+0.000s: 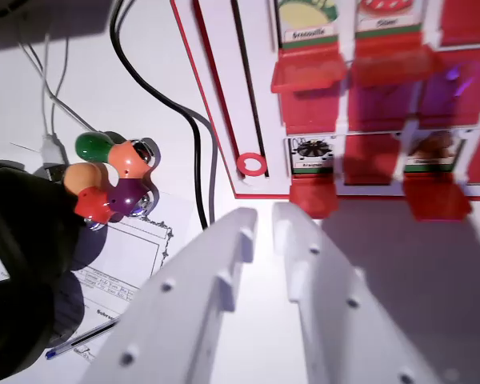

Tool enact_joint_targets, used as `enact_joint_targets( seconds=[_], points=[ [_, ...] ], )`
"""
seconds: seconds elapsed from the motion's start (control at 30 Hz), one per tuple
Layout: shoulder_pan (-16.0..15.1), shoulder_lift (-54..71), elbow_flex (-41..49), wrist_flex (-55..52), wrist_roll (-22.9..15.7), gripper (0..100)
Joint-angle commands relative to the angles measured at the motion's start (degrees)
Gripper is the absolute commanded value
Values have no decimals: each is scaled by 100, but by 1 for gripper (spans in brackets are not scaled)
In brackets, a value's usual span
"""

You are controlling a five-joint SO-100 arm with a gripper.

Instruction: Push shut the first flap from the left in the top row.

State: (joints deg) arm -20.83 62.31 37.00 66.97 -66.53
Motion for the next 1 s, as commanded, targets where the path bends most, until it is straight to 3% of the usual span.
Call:
enact_joint_targets(
  seconds=[0.0,0.47,0.97],
  points=[
    [-53,-105,-782,-114,35,2],
    [9,-1547,-1960,-483,105,2],
    [105,-2215,-2303,-1151,79,2]
  ],
)
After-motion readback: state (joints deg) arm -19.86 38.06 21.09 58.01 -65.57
